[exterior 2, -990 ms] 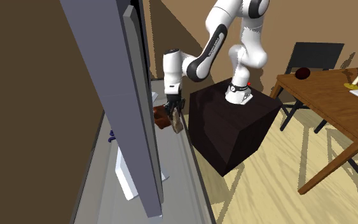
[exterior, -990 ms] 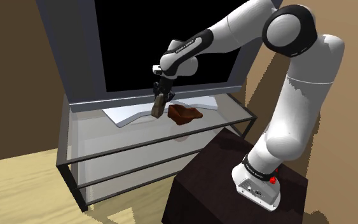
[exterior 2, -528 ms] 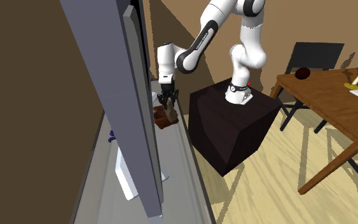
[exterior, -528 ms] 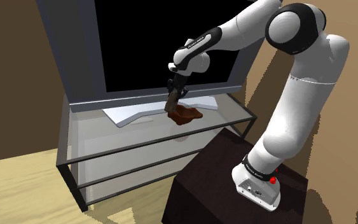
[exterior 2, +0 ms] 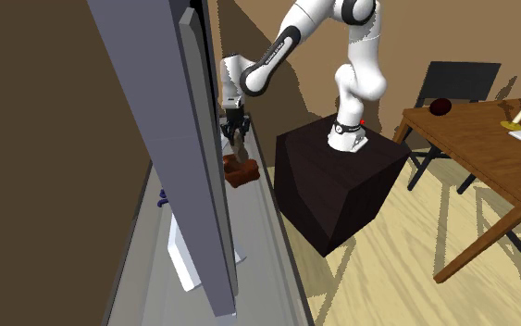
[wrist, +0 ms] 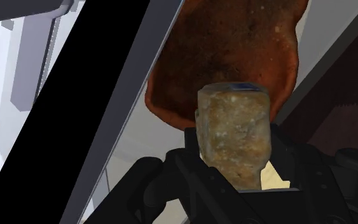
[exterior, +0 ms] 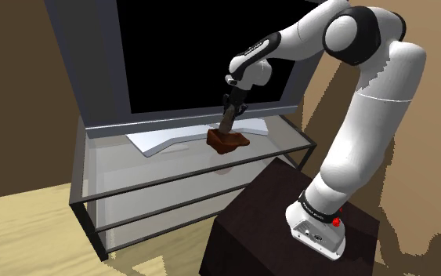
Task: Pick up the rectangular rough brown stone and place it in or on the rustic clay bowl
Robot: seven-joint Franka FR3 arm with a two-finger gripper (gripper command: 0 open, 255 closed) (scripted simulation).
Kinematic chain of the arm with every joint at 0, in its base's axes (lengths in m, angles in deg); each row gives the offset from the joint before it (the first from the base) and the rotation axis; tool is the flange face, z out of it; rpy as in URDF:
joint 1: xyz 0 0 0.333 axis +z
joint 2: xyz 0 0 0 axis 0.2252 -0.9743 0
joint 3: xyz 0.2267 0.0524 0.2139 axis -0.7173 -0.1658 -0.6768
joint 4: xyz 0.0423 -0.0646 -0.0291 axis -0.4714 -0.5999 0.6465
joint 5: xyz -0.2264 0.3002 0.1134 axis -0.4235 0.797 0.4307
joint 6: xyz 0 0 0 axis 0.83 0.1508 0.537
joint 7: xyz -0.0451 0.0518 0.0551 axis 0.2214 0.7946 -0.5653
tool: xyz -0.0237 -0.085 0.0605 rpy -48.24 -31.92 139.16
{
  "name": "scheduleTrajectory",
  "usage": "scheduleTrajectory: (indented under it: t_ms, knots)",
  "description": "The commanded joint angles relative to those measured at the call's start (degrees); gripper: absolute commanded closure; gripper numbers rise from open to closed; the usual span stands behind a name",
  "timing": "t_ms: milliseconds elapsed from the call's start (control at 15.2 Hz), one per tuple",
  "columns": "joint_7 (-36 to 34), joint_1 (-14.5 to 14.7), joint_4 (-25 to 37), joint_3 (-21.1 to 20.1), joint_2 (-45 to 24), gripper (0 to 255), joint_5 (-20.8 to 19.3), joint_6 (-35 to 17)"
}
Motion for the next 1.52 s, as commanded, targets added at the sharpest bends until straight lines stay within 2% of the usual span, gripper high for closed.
scheduleTrajectory:
  t_ms: [0, 858, 1386, 1452]
  knots:
    - [3.5, -2.2, 1.0, 1.1, -0.8, 255, 0.4, 0.9]
    - [8.0, -3.4, 0.5, -0.9, -8.5, 255, 5.2, -6.7]
    - [8.2, -3.5, 0.5, -1.1, -9.0, 255, 5.4, -7.0]
    - [8.2, -3.5, 0.5, -1.1, -8.9, 0, 5.4, -7.0]
